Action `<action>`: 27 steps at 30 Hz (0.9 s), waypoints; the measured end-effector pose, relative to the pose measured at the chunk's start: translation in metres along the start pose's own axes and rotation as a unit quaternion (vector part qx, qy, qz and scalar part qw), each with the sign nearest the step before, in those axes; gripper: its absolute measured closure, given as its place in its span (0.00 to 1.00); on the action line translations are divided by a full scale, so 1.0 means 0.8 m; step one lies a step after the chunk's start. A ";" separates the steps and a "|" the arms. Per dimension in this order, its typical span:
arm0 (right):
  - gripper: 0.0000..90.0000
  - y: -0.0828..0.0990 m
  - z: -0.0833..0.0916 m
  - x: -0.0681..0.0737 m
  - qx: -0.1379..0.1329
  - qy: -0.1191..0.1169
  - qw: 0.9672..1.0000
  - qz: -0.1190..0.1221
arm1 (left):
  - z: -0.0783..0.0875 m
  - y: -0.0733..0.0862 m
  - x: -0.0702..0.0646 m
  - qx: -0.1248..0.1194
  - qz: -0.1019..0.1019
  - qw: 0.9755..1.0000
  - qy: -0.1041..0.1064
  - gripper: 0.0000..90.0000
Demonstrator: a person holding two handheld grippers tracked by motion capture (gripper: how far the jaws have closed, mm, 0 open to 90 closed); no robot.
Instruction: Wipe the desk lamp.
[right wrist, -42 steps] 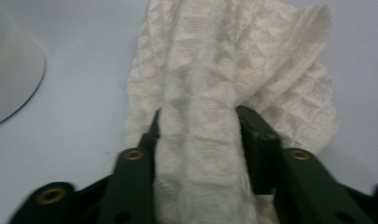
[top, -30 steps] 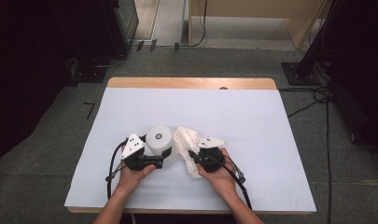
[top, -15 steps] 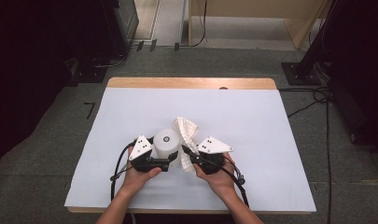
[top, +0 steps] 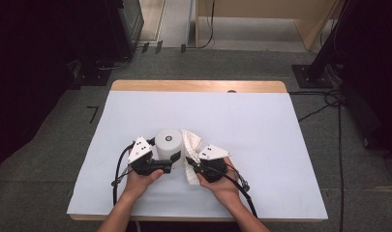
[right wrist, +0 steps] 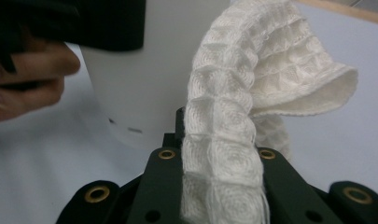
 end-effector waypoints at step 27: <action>0.90 -0.026 0.026 -0.007 -0.058 0.015 0.998 0.002 | -0.016 0.003 -0.011 -0.011 -0.031 0.999 -0.011 0.10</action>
Point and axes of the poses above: each handheld gripper's, and its own axes: z roughly backward along the jaws, y roughly out of its underside, x roughly to its left, the point moved 7 cm from there along -z, roughly forward along the jaws, and after that the axes turned 10 degrees about -y, right-handed, at the moved point
